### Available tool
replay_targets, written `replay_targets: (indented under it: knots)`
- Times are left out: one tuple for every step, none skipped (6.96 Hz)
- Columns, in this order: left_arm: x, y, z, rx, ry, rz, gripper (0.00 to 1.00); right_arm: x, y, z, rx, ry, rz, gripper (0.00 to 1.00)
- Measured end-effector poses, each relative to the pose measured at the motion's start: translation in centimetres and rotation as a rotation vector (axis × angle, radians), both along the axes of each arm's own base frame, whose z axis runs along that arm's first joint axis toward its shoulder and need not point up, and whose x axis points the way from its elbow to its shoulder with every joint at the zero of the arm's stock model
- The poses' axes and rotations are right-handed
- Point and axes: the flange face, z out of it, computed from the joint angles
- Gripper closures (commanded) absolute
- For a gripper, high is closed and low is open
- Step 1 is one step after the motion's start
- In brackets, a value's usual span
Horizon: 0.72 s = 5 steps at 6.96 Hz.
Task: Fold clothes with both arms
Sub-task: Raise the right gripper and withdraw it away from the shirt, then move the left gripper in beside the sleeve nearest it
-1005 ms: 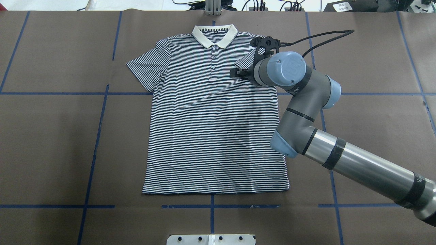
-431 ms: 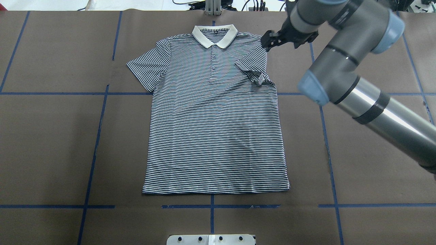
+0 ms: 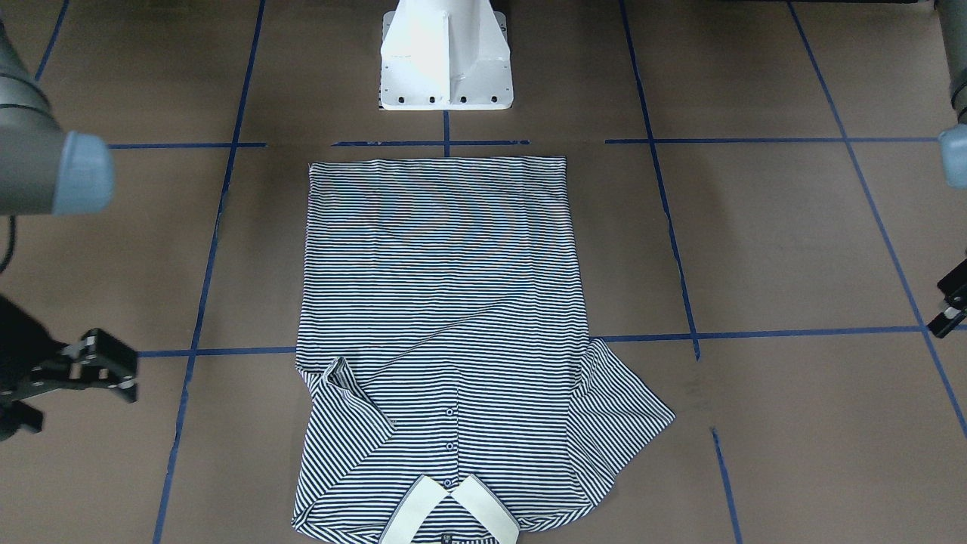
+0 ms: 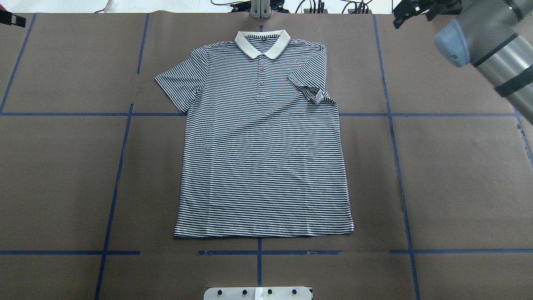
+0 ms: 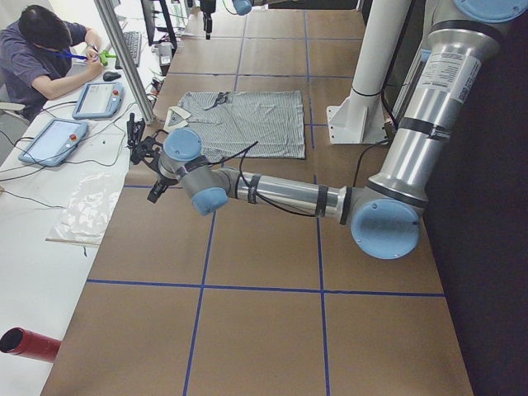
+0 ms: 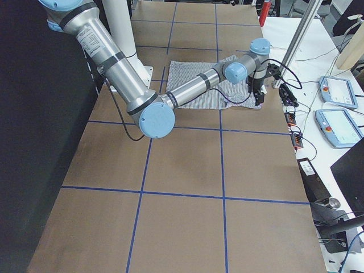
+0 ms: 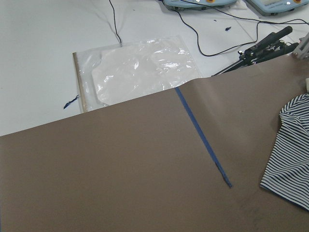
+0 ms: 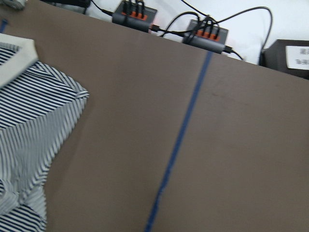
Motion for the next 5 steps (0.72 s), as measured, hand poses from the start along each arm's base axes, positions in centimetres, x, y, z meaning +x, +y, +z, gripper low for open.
replay_targets:
  knots:
    - [3.2, -1.1, -1.6, 0.030, -0.007, -0.010, 0.00, 6.0, -0.6, 5.3, 0.018, 0.002, -0.048, 0.00]
    - [7.1, -1.5, -2.6, 0.038, -0.014, -0.033, 0.02, 10.6, 0.3, 10.0, 0.019, 0.001, -0.067, 0.00]
    - [12.2, -1.0, -2.6, -0.009, -0.003, -0.063, 0.15, 12.8, 1.4, 12.8, 0.013, -0.005, -0.070, 0.00]
    - [17.3, 0.2, -2.6, -0.110, 0.048, -0.111, 0.32, 13.6, 2.0, 14.2, 0.013, -0.008, -0.069, 0.00]
    - [21.0, 1.3, -2.8, -0.215, 0.106, -0.160, 0.37, 13.9, 2.4, 14.8, 0.013, -0.009, -0.068, 0.00]
